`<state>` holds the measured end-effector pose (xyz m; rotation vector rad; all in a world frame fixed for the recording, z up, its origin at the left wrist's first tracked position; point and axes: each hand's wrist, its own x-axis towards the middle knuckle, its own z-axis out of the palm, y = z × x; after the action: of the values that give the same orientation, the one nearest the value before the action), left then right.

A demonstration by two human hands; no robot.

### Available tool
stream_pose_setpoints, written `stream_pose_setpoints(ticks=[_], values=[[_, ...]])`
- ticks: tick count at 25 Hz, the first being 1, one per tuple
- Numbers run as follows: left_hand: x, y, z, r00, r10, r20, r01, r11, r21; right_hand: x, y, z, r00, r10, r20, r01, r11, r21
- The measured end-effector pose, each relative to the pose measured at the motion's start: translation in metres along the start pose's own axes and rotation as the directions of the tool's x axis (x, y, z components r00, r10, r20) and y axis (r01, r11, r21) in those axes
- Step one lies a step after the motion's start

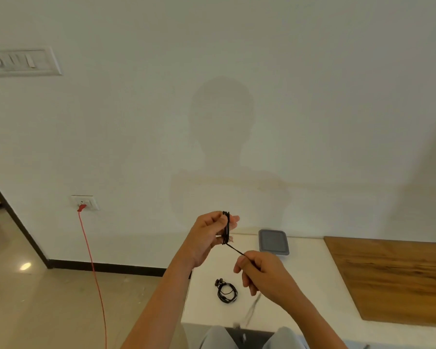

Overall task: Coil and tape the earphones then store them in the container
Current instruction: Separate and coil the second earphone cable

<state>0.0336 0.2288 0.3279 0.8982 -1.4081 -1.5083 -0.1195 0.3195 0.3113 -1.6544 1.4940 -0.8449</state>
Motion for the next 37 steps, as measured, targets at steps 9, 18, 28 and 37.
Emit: stream_pose_setpoints(ticks=[9,18,28,37], values=[[-0.02,-0.01,0.012,0.942,-0.168,0.29,0.156,0.986,0.065,0.043,-0.021,-0.057,0.952,-0.188,-0.24,0.12,0.955,-0.272],[-0.015,0.007,0.021,0.979,-0.003,0.204,0.101,0.877,-0.471,0.039,0.027,-0.012,0.997,-0.063,0.049,0.041,0.931,0.364],[-0.009,-0.013,0.015,0.989,-0.071,0.128,0.066,0.997,0.037,0.013,-0.012,-0.016,0.968,-0.25,0.017,0.226,0.84,-0.493],[-0.015,-0.002,0.016,0.87,-0.342,0.356,0.363,0.932,0.008,0.036,-0.011,-0.051,0.901,-0.427,0.08,0.408,0.767,-0.496]])
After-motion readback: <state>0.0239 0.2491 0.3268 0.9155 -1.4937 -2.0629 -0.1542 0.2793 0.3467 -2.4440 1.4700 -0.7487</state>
